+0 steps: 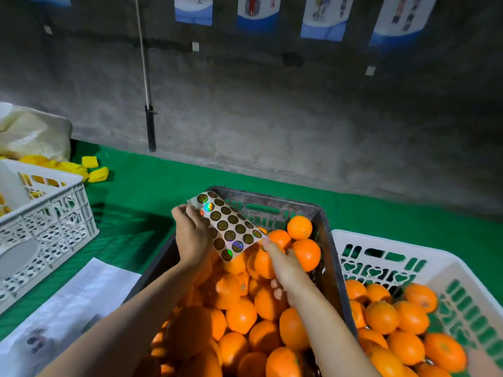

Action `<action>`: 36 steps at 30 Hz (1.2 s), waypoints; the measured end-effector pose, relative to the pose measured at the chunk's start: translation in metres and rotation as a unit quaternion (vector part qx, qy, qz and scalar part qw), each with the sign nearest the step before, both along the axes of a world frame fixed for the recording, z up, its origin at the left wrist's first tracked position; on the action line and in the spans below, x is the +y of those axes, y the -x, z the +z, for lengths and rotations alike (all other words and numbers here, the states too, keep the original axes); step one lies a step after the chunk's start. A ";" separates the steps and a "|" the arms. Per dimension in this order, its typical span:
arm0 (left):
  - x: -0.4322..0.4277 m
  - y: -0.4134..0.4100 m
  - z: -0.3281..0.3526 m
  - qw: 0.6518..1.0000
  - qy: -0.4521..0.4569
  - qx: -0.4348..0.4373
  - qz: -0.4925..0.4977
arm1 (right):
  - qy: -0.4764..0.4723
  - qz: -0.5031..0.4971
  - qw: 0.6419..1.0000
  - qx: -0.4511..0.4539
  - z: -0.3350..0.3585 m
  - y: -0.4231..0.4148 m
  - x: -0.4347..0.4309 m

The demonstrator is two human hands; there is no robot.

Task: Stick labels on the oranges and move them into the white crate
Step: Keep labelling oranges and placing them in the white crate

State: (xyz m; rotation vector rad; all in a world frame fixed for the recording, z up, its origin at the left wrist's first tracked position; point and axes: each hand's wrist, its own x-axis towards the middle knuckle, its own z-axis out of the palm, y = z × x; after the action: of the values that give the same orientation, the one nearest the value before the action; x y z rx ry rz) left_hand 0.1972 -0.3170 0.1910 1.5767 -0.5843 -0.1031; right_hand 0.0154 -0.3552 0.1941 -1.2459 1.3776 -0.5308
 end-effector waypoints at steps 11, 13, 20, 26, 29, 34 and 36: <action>-0.003 0.009 -0.005 0.990 -0.033 -0.026 -0.134 | -0.170 -0.203 0.745 -0.612 0.024 0.015 0.002; -0.005 0.009 -0.005 0.985 -0.043 -0.052 -0.156 | -0.152 -0.223 0.708 -0.652 0.022 0.021 0.002; -0.002 0.012 -0.004 0.976 -0.048 -0.099 -0.185 | -0.123 -0.292 0.650 -0.691 0.017 0.032 -0.004; -0.001 0.012 -0.011 0.965 -0.075 -0.140 -0.207 | -0.088 -0.282 0.676 -0.675 0.011 0.032 -0.008; -0.002 0.012 -0.015 0.952 -0.091 -0.165 -0.240 | -0.086 -0.279 0.689 -0.664 0.008 0.029 -0.010; 0.001 0.014 -0.012 0.937 -0.076 -0.159 -0.302 | -0.049 -0.278 0.721 -0.633 0.004 0.021 -0.009; 0.002 0.014 -0.010 0.932 -0.077 -0.148 -0.323 | -0.013 -0.271 0.778 -0.566 0.004 0.016 -0.005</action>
State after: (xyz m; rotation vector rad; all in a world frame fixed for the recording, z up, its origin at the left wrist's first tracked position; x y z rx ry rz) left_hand 0.1833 -0.3146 0.1805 1.5031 -1.3501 -0.4192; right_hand -0.0001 -0.3602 0.1976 -0.2628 0.6214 -1.3770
